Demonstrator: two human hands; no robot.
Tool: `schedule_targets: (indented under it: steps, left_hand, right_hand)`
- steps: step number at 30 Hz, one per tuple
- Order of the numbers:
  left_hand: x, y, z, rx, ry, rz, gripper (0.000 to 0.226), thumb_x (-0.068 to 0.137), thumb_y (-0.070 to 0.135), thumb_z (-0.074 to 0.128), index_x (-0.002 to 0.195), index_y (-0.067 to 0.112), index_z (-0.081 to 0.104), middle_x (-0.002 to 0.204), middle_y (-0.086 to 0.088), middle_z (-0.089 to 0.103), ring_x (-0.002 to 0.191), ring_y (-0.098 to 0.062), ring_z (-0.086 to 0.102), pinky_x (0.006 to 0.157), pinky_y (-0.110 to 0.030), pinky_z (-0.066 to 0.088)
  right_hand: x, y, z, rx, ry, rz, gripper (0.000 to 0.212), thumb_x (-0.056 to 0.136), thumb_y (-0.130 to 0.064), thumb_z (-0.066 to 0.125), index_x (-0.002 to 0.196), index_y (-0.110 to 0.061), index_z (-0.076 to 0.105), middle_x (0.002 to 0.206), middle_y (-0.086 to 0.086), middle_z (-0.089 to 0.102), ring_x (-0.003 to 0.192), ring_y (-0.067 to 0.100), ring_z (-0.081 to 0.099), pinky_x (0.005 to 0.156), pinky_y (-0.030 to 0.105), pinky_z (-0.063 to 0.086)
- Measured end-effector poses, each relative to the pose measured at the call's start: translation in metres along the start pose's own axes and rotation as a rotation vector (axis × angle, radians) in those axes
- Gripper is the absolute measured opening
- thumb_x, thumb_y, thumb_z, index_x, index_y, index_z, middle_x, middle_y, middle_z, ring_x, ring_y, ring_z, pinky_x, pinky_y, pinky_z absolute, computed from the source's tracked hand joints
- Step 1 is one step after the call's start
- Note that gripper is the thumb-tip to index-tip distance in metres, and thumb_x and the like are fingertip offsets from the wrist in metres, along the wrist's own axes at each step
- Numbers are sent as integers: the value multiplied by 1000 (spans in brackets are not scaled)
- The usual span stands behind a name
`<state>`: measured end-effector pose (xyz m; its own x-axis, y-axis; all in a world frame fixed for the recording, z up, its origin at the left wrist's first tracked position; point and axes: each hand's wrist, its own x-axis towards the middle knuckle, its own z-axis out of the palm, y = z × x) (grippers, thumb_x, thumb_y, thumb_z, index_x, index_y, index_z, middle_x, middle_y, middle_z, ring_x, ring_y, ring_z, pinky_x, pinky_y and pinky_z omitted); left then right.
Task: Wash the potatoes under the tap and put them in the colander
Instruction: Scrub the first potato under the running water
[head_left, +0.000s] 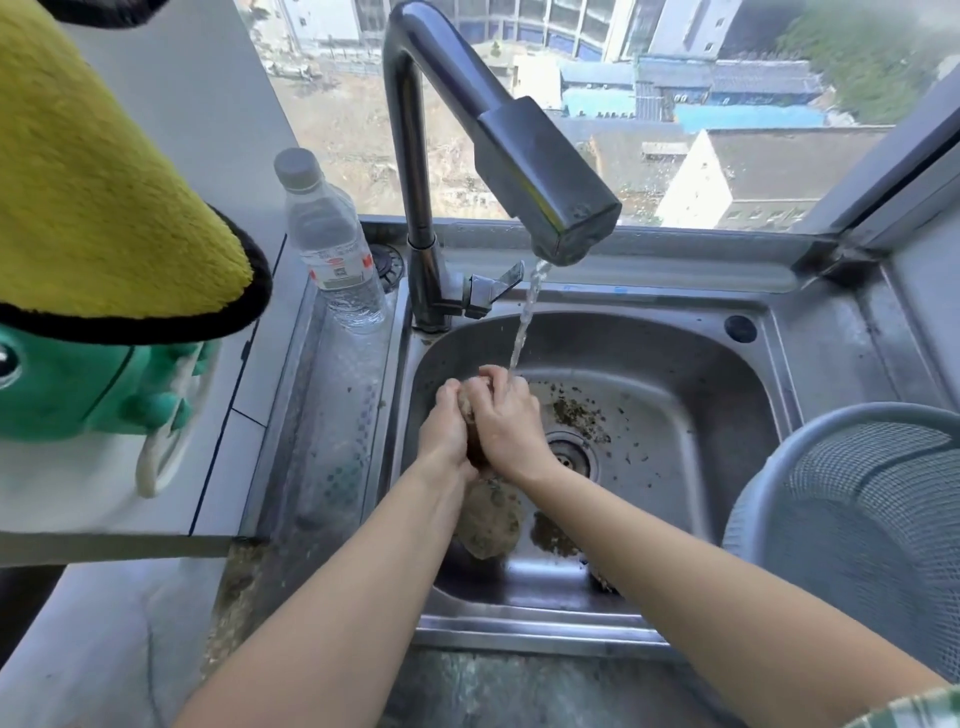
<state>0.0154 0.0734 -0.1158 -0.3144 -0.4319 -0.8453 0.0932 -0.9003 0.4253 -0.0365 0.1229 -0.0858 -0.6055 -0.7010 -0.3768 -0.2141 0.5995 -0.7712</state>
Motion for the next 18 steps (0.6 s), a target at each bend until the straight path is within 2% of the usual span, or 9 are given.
schedule_targets:
  steps: [2,5,6,8,10,11,13,15,18]
  left_hand:
    - [-3,1,1,37,21,-17,39,92,46,55,98,10,70,101,-17,71,96,-35,69,74,-47,59]
    - [-13,0,10,56,27,-39,51,95,51,49,112,6,67,108,-23,70,98,-40,69,87,-57,56]
    - [-15,-1,12,53,40,-46,50,97,50,47,108,5,66,104,-22,69,95,-39,68,87,-55,56]
    - [-17,-1,15,-12,48,-60,46,98,48,44,100,6,64,95,-19,67,87,-35,65,76,-48,55]
    - [-15,0,14,-80,56,-84,46,97,48,44,107,7,64,96,-18,66,87,-33,64,69,-43,53]
    - [-16,0,13,-83,52,-81,46,97,48,44,108,8,64,97,-17,67,88,-33,64,69,-43,54]
    - [-17,-3,15,9,61,-39,47,99,51,43,104,10,64,98,-17,68,89,-33,66,77,-47,57]
    - [-19,-10,15,180,82,68,48,94,55,53,115,12,58,106,-15,66,94,-34,67,86,-52,58]
    - [-22,-17,13,516,122,280,66,72,57,74,125,27,48,121,-10,55,98,-30,64,81,-52,60]
  right_hand:
    - [6,3,-5,119,27,34,39,96,-41,47,115,-11,64,119,11,64,115,29,56,99,39,43]
    - [23,7,-21,486,-16,332,33,94,-41,56,86,-12,68,105,16,71,102,32,66,94,45,53]
    - [20,7,-21,532,-31,362,31,93,-42,58,87,-13,67,106,15,71,102,31,67,94,45,53]
    - [16,12,-10,443,-28,254,34,88,-45,63,104,-14,64,112,12,66,105,27,64,93,41,53]
    - [9,18,1,330,-8,155,53,78,-49,70,119,-19,56,117,6,57,107,22,59,93,38,51]
    - [9,20,3,330,0,154,55,76,-50,72,119,-20,56,116,5,57,105,20,59,91,37,51]
    - [16,20,-4,477,9,274,46,79,-48,73,111,-16,62,109,7,67,98,23,65,83,36,55]
    - [22,21,-8,673,-6,424,35,87,-42,67,106,-13,68,103,12,73,93,28,70,77,37,57]
    - [21,21,-6,704,46,481,27,97,-31,51,103,-12,69,102,16,72,98,34,69,81,44,57]
